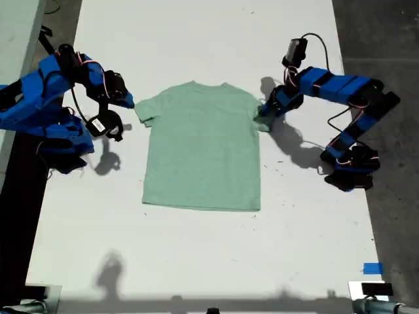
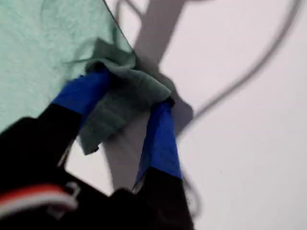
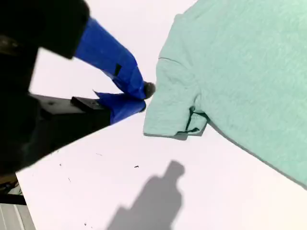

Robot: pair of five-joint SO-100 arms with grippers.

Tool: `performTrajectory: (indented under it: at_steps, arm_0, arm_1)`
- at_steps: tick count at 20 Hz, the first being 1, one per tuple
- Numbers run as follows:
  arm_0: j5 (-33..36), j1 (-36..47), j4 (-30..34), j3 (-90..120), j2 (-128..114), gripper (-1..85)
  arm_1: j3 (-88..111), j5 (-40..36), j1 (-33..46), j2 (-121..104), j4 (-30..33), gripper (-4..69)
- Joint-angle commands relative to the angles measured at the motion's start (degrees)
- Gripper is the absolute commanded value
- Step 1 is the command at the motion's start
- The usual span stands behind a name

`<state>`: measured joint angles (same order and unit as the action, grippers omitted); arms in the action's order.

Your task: Fold t-shirt

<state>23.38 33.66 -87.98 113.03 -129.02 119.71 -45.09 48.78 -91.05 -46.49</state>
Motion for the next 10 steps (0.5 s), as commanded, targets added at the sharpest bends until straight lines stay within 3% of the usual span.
performTrajectory:
  at_steps: [1, 6, 10]
  arm_0:
    - [0.4, 1.5, 1.1, -2.1, 0.0, 0.0]
    - [0.5, 1.6, 0.9, -0.9, -1.6, 0.0]
    - [0.5, 1.6, 0.5, -0.5, -2.5, 0.0]
  arm_1:
    - [-5.3, -1.2, -1.1, 2.6, -0.3, -1.0]
    - [-8.4, -1.7, -2.8, 3.0, -5.7, -1.0]
    - [-14.9, -2.6, -4.3, -4.5, -22.2, -1.0]
